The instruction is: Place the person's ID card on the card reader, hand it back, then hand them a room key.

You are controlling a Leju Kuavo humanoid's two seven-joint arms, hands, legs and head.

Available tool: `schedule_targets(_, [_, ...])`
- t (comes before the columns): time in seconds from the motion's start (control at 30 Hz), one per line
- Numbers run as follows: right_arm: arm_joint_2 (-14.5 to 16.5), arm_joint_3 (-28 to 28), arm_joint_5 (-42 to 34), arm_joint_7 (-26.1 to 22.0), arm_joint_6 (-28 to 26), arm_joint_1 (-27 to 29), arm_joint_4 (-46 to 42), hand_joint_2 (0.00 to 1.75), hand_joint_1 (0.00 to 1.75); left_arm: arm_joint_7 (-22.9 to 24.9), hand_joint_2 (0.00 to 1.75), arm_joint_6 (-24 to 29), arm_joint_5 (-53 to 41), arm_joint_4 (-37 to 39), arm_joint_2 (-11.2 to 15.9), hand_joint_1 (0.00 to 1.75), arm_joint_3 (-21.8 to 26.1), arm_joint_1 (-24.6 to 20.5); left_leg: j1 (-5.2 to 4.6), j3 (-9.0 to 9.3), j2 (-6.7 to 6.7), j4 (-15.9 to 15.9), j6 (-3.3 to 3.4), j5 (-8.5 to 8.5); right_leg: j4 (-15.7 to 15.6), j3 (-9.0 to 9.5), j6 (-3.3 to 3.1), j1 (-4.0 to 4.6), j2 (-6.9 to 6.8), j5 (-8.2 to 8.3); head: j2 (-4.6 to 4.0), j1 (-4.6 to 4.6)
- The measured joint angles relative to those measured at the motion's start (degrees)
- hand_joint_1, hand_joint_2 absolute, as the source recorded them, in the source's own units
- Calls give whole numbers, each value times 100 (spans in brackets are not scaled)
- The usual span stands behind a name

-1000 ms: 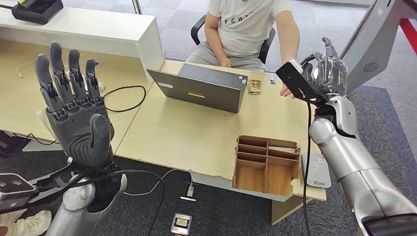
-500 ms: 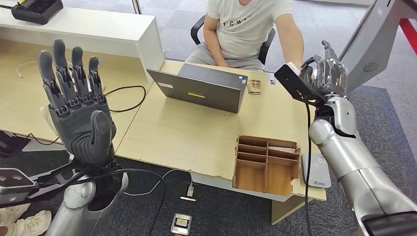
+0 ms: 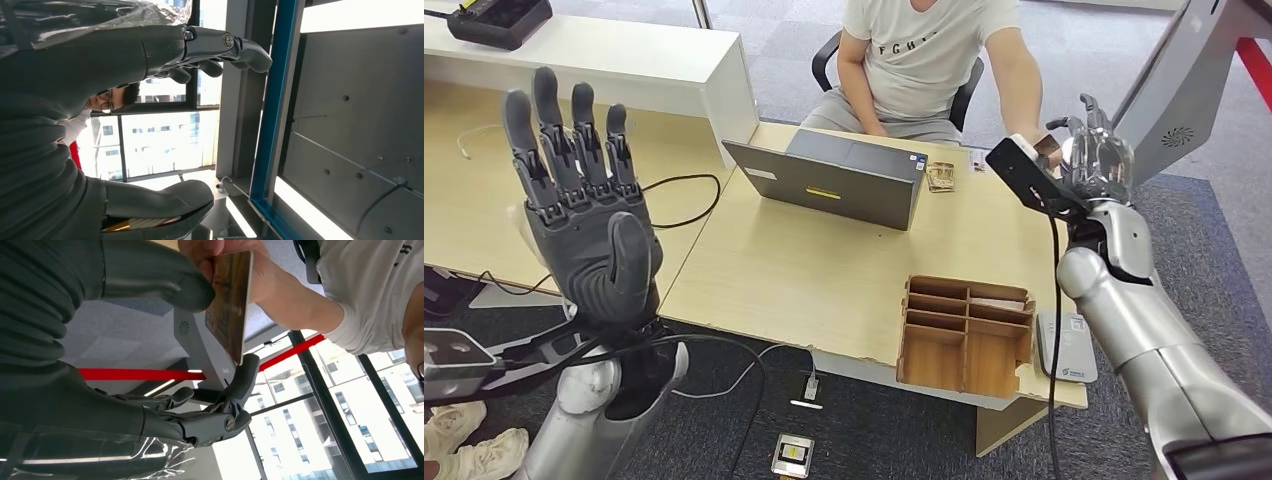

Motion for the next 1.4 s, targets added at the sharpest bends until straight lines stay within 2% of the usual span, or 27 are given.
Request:
schedule_targets(0.17, [-164,-61,-18,-75,-50,160,-381,175,0,19,175,-52,41,48,0,0,-23,-43,0,1,0,1,0,0,0,0,0,0,0,0,0,0])
schedule_targets(0.4, [-653,-402,-63,114,-71,757,-2117,175,0,83,175,-54,5,104,1,0,-40,-35,-1,-2,6,0,0,-1,-1,-3,0,-1,5,0,0,-1])
schedule_targets(0.67, [-843,-554,-31,142,-38,954,-2830,175,0,89,175,-69,-16,105,0,0,-47,-32,0,0,7,0,0,0,-1,-3,-1,0,7,2,0,0])
schedule_targets(0.8, [-940,-668,-81,46,-264,1231,-3301,175,0,135,175,-69,-59,105,1,0,-43,-5,1,4,4,0,0,0,-1,1,-1,2,5,1,0,0])
schedule_targets(0.9, [-1085,-772,26,151,-421,1907,-4056,175,0,161,175,-104,-68,103,2,0,-12,79,3,7,0,0,0,-4,-3,6,0,4,3,-3,0,0])
schedule_targets(1.03, [-1225,-946,201,108,-978,3310,-5227,175,0,150,175,-338,-56,112,8,0,77,242,3,7,-3,-2,2,-18,-5,9,0,5,0,-14,0,1])
schedule_targets(1.13, [-1210,-1172,76,-256,-1452,4374,-6018,175,0,110,175,-479,-71,134,9,0,130,350,4,5,-2,-5,2,-25,-6,9,-1,5,0,-21,0,1])
schedule_targets(1.23, [-1056,-1501,-334,-869,-1566,5264,-6651,175,0,77,175,-469,-157,137,9,0,204,474,5,4,2,-7,1,-27,-5,9,-4,5,1,-24,0,1])
schedule_targets(1.33, [-874,-1785,-570,-1259,-1570,5858,-7109,175,0,63,175,-386,-259,131,9,0,284,602,5,4,3,-8,0,-27,-5,9,-6,5,2,-25,0,-1])
schedule_targets(1.4, [-811,-1903,-610,-1282,-1569,6048,-7308,175,0,64,175,-332,-311,120,9,0,334,665,5,5,6,-8,0,-26,-5,10,-7,4,3,-24,0,-1])
